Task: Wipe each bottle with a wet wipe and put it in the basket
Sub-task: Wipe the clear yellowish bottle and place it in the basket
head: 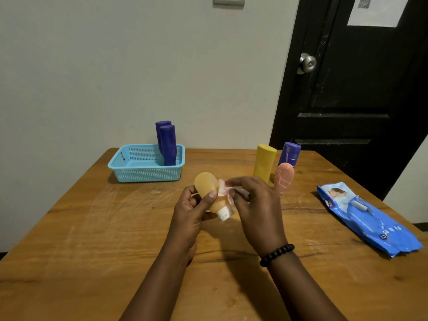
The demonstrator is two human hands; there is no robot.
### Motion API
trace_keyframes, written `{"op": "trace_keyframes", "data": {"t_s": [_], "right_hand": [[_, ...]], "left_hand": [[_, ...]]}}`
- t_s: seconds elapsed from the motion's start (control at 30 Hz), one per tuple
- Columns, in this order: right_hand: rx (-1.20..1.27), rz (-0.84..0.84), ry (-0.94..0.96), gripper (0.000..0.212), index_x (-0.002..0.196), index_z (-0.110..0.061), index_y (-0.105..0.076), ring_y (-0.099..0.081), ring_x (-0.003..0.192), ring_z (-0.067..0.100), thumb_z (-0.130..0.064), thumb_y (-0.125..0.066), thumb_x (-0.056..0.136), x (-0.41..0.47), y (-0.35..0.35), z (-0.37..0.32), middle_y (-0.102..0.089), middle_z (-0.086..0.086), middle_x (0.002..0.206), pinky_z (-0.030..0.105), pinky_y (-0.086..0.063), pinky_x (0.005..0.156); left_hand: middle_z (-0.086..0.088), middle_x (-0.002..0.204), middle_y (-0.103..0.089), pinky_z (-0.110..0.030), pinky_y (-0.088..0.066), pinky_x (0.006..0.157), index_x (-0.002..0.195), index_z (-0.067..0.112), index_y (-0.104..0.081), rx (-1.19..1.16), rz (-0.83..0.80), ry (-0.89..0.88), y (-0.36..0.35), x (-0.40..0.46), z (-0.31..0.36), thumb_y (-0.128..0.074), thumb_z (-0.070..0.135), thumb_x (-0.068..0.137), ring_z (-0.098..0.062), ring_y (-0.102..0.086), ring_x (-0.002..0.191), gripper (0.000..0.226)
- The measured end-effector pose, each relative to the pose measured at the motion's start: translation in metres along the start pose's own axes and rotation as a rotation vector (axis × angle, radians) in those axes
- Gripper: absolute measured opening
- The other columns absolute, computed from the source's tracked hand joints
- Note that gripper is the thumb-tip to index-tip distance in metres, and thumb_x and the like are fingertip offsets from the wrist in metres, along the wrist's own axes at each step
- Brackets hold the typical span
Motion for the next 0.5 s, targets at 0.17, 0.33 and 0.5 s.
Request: {"op": "trace_keyframes", "data": {"t_s": [0.17, 0.33, 0.5], "right_hand": [[0.05, -0.19, -0.02, 0.021, 0.099, -0.021, -0.074, -0.06, 0.092, -0.001, -0.005, -0.068, 0.087, -0.002, -0.014, 0.007, -0.065, -0.01, 0.1, 0.012, -0.05, 0.078], [0.159, 0.008, -0.132, 0.018, 0.099, -0.025, -0.072, -0.06, 0.095, -0.002, -0.012, -0.067, 0.089, 0.008, 0.005, 0.021, -0.066, -0.014, 0.101, 0.023, -0.055, 0.082], [0.139, -0.06, -0.008, 0.022, 0.099, -0.022, -0.074, -0.061, 0.097, 0.0, -0.005, -0.068, 0.087, 0.008, 0.0, 0.009, -0.066, -0.012, 0.101, 0.018, -0.053, 0.082]], "left_hand": [[-0.009, 0.105, -0.075, -0.037, -0.056, 0.074, 0.121, 0.019, -0.062, -0.002, 0.033, -0.009, 0.005, 0.001, 0.002, -0.071, 0.024, 0.088, -0.023, -0.072, 0.092, 0.035], [-0.004, 0.11, -0.074, -0.037, -0.057, 0.081, 0.121, 0.02, -0.062, 0.076, -0.001, -0.05, -0.003, -0.001, 0.004, -0.074, 0.026, 0.085, -0.024, -0.07, 0.103, 0.039], [0.004, 0.105, -0.073, -0.036, -0.057, 0.084, 0.115, 0.028, -0.066, 0.246, 0.046, -0.154, 0.0, -0.002, 0.015, -0.076, 0.027, 0.084, -0.017, -0.068, 0.1, 0.033]]}}
Point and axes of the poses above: each hand's wrist, its own x-axis towards the middle knuckle, its own y-axis out of the back of the hand, z = x × y, the point moved 9 cm from there along x, towards the middle knuckle
